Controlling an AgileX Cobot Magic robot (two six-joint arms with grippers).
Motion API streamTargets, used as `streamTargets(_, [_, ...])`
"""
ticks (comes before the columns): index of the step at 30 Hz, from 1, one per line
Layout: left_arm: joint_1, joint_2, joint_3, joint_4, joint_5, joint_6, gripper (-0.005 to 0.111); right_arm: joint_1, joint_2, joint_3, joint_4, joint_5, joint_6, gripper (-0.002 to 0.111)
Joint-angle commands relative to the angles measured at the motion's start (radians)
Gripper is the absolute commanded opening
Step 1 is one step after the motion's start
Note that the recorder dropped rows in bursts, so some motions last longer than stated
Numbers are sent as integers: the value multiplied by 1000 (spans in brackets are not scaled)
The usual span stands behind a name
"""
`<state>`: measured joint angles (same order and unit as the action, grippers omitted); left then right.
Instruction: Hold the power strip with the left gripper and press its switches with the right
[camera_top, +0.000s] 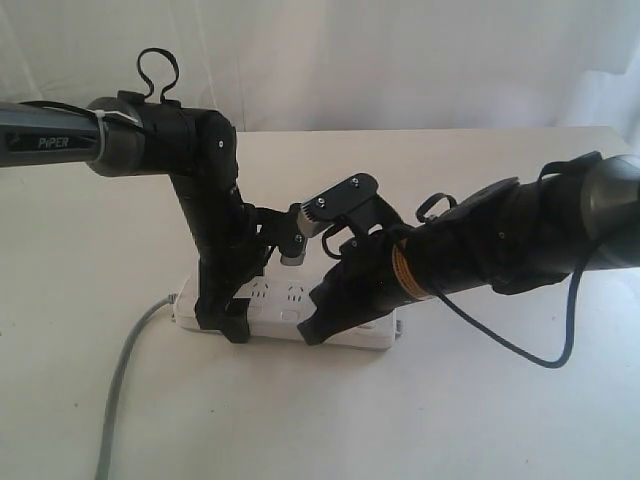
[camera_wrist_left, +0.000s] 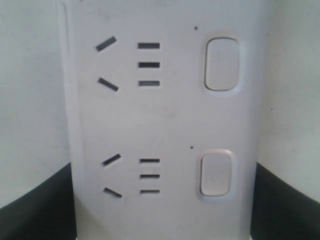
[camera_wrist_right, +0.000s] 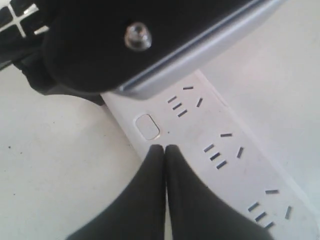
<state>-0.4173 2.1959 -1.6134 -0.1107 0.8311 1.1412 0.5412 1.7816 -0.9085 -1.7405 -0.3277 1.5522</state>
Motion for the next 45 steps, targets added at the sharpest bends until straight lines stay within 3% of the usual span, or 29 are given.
streamTargets(1, [-15,138,88,-44,84,-1,0,-4,-6,5,-4,26,3,0])
streamTargets(45, [-15,138,88,-44,82,-3,0,-4,90,3,1,80,23,0])
